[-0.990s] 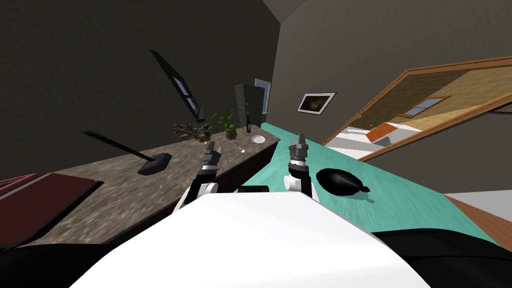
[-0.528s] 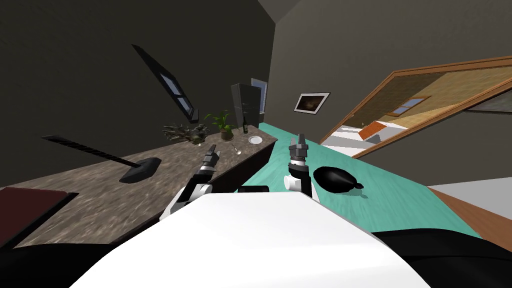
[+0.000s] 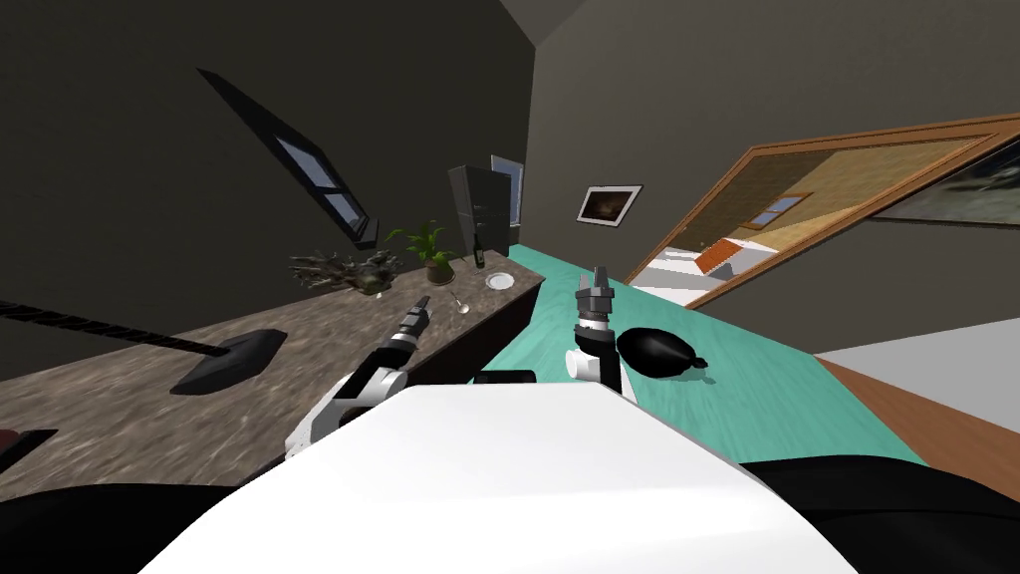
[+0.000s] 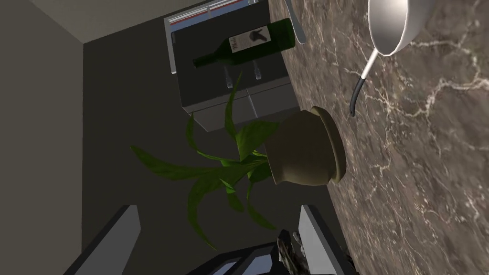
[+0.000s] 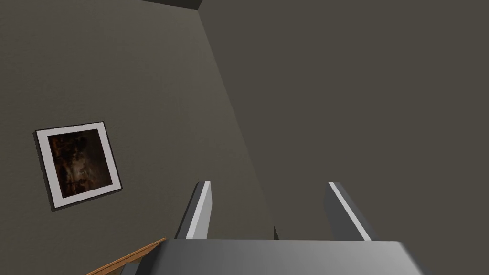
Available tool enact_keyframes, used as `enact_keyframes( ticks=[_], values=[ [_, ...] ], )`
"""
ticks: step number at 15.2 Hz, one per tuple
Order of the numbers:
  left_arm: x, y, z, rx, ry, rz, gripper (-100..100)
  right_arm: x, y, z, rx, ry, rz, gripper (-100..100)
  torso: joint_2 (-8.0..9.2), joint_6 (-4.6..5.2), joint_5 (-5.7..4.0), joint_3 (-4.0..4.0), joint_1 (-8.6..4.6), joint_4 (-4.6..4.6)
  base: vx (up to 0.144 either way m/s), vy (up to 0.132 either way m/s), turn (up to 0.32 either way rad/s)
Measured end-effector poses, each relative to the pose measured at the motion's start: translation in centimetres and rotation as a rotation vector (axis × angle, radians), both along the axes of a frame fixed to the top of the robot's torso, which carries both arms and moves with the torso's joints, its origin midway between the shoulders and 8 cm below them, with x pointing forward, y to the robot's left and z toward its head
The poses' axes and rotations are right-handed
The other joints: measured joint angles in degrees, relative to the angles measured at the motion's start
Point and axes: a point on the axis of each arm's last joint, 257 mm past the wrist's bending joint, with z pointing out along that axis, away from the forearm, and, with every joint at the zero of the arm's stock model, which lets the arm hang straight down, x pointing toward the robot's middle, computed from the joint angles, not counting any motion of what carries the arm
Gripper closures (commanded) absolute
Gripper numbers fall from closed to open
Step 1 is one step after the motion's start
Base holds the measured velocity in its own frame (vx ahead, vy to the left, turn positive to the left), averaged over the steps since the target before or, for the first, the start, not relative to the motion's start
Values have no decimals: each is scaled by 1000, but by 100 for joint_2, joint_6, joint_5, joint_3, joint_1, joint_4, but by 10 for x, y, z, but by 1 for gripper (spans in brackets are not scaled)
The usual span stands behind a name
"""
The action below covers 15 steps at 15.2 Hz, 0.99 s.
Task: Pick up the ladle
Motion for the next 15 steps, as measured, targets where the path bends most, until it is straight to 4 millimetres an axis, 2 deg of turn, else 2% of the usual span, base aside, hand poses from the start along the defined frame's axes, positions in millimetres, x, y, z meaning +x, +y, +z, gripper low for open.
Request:
enact_keyframes(
  ticks=[5, 8, 15],
  values=[
    [-7, 38, -37, 82, 155, 19, -100, 0, 0, 0, 0, 0, 0, 0, -4, 0, -1, -3, -6, -1, 68, -73, -98],
    [-8, 51, -51, 120, 223, 26, -100, 0, 0, 0, 0, 0, 0, 0, 5, 0, 1, 2, 2, 1, 55, -56, -107],
    [-27, 97, -87, 215, 416, 51, -100, 0, 0, 0, 0, 0, 0, 0, 1, 0, -1, 0, -4, 0, 62, -56, -86]
  ],
)
